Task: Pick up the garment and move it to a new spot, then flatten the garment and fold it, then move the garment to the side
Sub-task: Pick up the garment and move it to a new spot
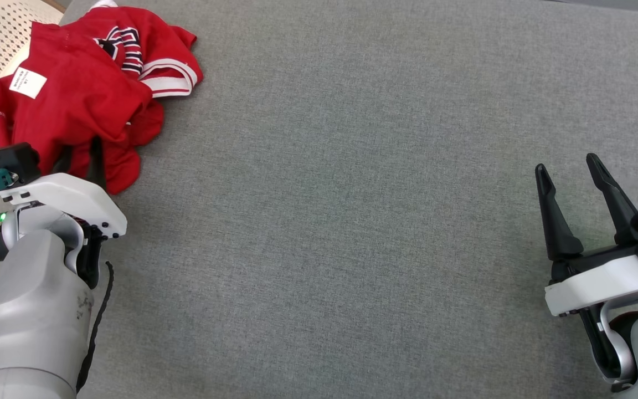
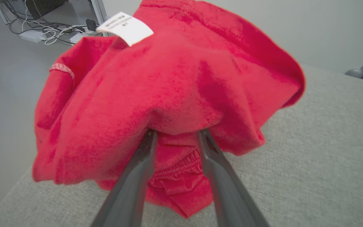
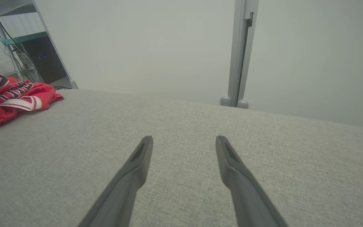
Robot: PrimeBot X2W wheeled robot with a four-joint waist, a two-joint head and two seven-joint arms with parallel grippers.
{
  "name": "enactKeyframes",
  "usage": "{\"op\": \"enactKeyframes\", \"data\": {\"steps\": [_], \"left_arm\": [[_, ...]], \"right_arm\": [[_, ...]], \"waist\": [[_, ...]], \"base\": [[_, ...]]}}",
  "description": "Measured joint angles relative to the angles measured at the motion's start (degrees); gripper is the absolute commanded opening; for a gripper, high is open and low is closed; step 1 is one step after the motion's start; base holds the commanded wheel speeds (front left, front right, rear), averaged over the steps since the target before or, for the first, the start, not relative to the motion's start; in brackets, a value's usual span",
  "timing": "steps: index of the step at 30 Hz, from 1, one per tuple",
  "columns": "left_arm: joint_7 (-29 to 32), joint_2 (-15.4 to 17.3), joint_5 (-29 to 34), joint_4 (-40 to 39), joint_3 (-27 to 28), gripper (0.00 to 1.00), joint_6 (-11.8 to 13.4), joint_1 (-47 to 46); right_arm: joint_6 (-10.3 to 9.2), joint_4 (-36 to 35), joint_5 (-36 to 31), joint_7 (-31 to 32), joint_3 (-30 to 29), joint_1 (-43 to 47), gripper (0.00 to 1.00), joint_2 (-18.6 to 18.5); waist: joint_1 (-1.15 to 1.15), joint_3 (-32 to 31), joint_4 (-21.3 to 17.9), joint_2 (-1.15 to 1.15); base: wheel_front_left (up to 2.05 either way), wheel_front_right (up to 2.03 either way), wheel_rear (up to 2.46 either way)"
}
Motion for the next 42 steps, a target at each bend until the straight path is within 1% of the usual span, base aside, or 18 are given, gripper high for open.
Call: {"op": "enactKeyframes", "data": {"steps": [4,6,10,15,20,25,29,34,38,41,42], "left_arm": [[-1.2,0.4,0.7,-0.4,-0.8,0.0,0.0,-0.3],[-1.4,0.6,0.7,-1.9,-0.8,0.0,0.0,-0.3],[-1.5,1.4,1.7,-10.2,0.4,0.0,0.5,1.3],[-1.5,1.5,3.9,-21.8,1.9,0.0,1.0,6.6],[-1.5,0.4,6.5,-33.9,2.2,0.0,1.3,12.2],[-1.5,-1.5,8.5,-44.8,0.3,0.0,1.2,18.2],[-1.5,-3.1,9.3,-53.0,-3.0,0.0,1.0,22.8],[0.1,-4.7,9.1,-60.5,-8.9,0.0,0.5,25.8],[2.6,-5.6,8.1,-63.8,-15.1,0.0,0.4,26.1],[4.3,-6.1,7.1,-64.6,-20.6,0.0,0.2,24.8],[4.3,-6.1,7.1,-64.6,-20.6,0.0,0.2,24.8]], "right_arm": [[0.0,0.1,0.5,0.0,-0.4,0.0,1.0,-0.1],[0.0,0.2,0.5,0.0,-0.4,0.0,1.0,0.0],[0.0,0.5,0.5,-0.3,-0.6,0.4,1.0,0.3],[-0.01,1.1,0.6,-1.1,-1.5,1.8,1.0,1.3],[0.0,1.4,0.9,-1.6,-2.2,3.5,1.0,2.3],[0.0,1.4,0.9,-2.0,-2.6,5.4,1.0,3.6],[0.0,0.9,1.0,-2.0,-3.0,6.3,1.0,4.2],[0.0,-0.3,0.9,-1.9,-3.1,6.3,1.0,4.9],[-0.01,-0.9,0.9,-2.0,-3.0,5.3,1.0,5.2],[0.0,-1.0,0.9,-2.5,-2.7,4.2,1.0,5.7],[0.0,-1.0,0.9,-2.5,-2.7,4.2,1.0,5.7]], "waist": [[0.0,-0.9,0.3,0.0],[0.0,-1.4,0.4,0.0],[0.0,-3.0,0.6,0.0],[0.0,-6.0,0.9,0.0],[0.0,-9.9,0.9,0.0],[0.0,-13.6,0.6,0.0],[0.0,-15.1,-0.8,0.0],[0.0,-14.8,-3.5,0.0],[0.0,-13.6,-6.8,0.0],[0.0,-12.3,-10.0,0.0],[0.0,-12.3,-10.0,0.0]], "base": [[0.0,0.0,0.0],[0.0,0.0,0.0],[0.0,0.0,0.0],[0.0,0.0,0.0],[0.0,0.0,0.0],[0.0,0.0,0.0],[0.0,0.0,0.0],[0.0,0.0,0.0],[0.0,0.0,0.0],[0.0,0.0,0.0],[0.0,0.0,0.0]]}}
